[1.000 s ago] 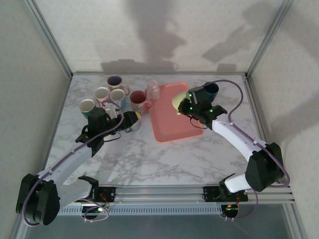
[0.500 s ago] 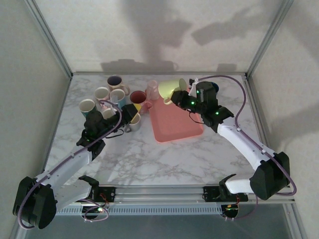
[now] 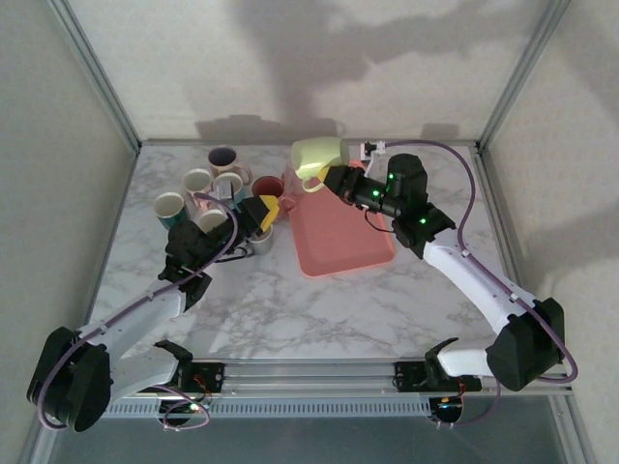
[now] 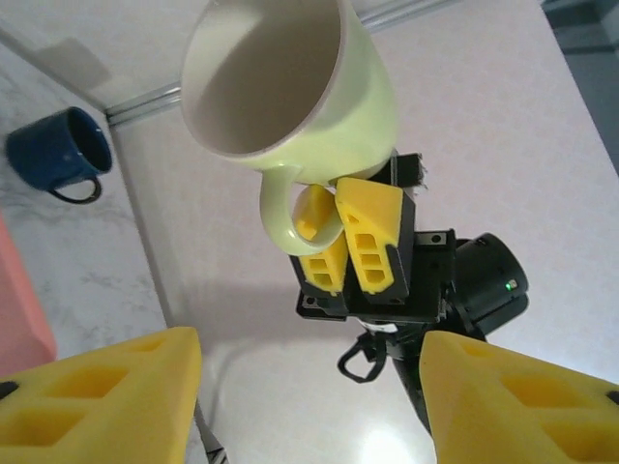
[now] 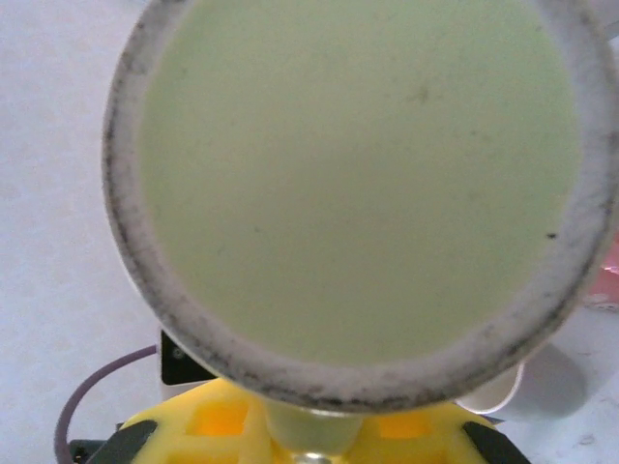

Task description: Turn the mug right side up

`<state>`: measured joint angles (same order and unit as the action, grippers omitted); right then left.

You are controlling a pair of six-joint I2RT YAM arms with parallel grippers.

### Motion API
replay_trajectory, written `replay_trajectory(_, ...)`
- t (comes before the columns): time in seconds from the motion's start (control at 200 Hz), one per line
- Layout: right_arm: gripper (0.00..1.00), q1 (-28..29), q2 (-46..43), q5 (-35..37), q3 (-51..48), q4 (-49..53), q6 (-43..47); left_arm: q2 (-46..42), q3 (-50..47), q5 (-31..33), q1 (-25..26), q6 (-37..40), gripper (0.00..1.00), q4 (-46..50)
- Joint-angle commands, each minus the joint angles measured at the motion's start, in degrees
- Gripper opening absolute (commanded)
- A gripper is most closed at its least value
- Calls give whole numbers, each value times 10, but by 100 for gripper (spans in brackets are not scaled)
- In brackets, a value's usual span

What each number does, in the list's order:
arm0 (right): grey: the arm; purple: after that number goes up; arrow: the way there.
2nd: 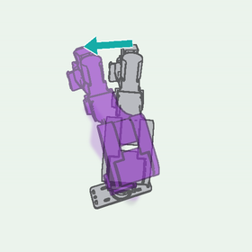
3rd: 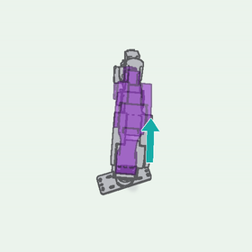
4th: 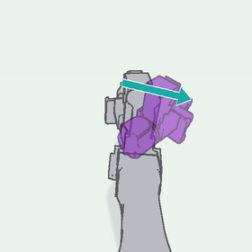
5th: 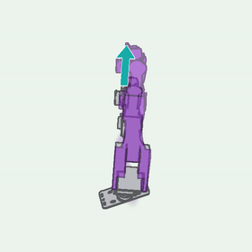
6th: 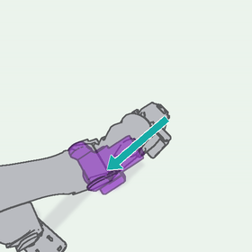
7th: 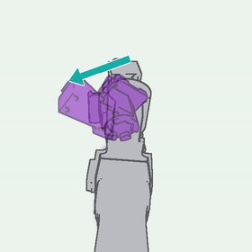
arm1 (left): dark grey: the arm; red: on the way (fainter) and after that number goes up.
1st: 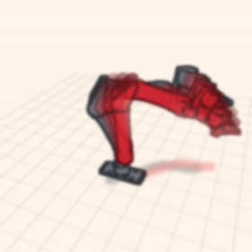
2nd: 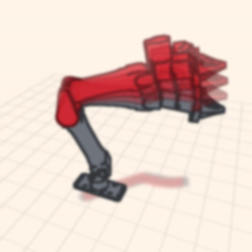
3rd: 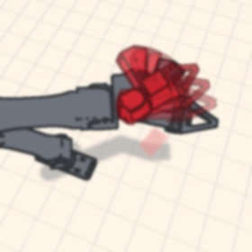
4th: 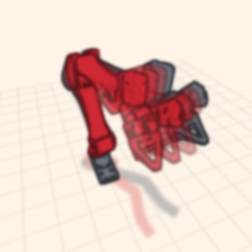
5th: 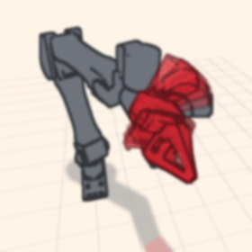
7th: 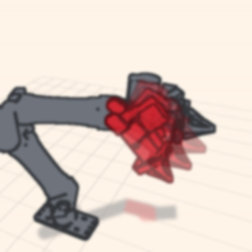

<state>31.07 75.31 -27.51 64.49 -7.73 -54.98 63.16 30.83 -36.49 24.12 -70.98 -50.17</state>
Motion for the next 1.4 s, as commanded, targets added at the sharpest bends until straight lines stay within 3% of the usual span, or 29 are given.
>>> replay_trajectory(0.0,0,12,-22,-36,18,-100,-15,11,-2,-3,12,-27,57,-90)
replay_trajectory(0.245,0,24,-21,-62,20,-118,-21,49,5,2,30,-62,57,-169)
replay_trajectory(0.561,0,47,-8,-85,24,-135,-33,91,40,8,47,-68,55,-197)
replay_trajectory(0.976,0,60,3,-117,20,-137,-37,150,46,32,52,-110,34,-303)
replay_trajectory(1.167,0,59,4,-107,20,-106,-20,155,46,28,52,-105,8,-310)
replay_trajectory(1.187,6,60,3,-100,20,-94,-12,153,45,27,52,-100,5,-307)
replay_trajectory(1.227,28,60,-3,-80,24,-59,10,149,45,23,52,-89,0,-298)
replay_trajectory(1.272,47,59,-13,-40,34,4,45,141,43,23,52,-74,0,-286)
replay_trajectory(1.322,57,60,-24,20,46,78,85,126,41,25,52,-54,0,-262)
replay_trajectory(1.392,63,58,-38,84,54,150,140,98,39,31,51,-7,0,-206)
